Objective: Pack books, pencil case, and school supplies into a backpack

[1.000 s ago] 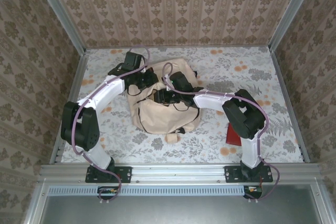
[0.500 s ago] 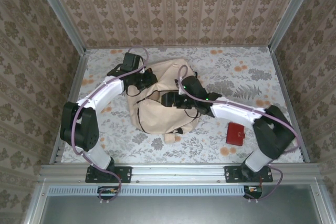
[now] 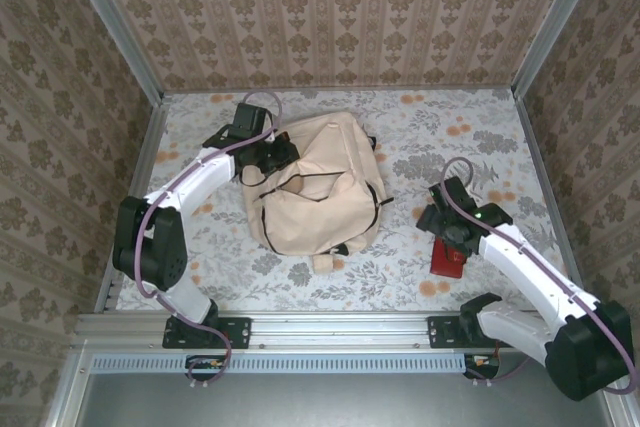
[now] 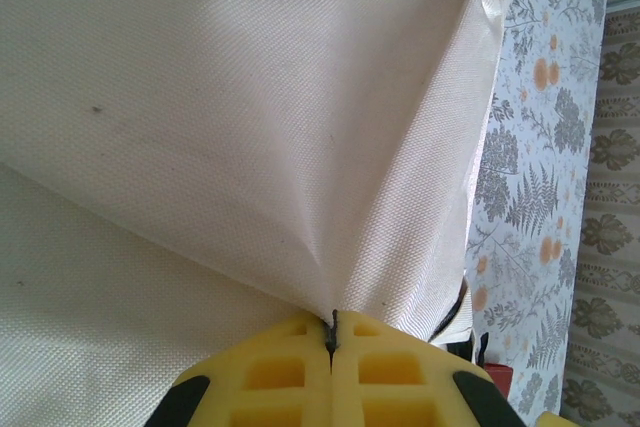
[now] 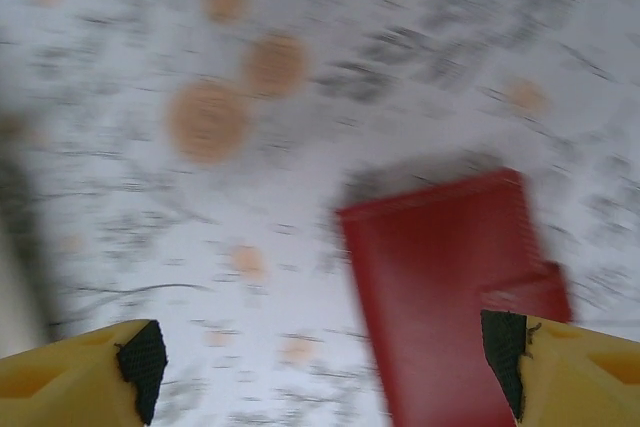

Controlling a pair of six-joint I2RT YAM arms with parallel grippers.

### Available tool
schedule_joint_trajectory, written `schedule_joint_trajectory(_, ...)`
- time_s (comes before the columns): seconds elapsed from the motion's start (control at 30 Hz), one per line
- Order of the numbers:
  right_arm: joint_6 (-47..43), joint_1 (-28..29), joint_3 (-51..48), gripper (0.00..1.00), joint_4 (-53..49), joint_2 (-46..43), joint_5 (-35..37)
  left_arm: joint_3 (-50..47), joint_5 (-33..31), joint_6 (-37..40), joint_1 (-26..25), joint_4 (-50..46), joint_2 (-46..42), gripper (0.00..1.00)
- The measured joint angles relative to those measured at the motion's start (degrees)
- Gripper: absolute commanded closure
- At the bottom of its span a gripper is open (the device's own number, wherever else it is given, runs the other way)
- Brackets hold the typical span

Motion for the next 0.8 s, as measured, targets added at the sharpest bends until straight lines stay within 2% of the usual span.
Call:
schedule_joint_trajectory(0.2, -0.35, -3.5, -5.38, 0.18, 1.16, 3.02, -4.02, -0.04, -0.13, 0.02, 0.0, 0.07, 0.0, 1.0)
schedule_joint_trajectory(0.37, -2.58, -3.54, -5.64, 0.23, 8.24, 9.66, -9.88, -0.04, -0.15, 0.02, 0.0, 0.07, 0.0, 1.0)
schedule_joint_trajectory(0.63, -7.91, -3.54, 0.7, 0.28, 21.2, 20.61, -16.44, -0.04, -0.15, 0.02, 0.02, 0.07, 0.0, 1.0)
schedule_joint_trajectory(0.8, -10.45, -3.54, 3.65, 0.25, 21.79, 22.03, -17.29, -0.04, -0.2, 0.02, 0.02, 0.07, 0.0, 1.0)
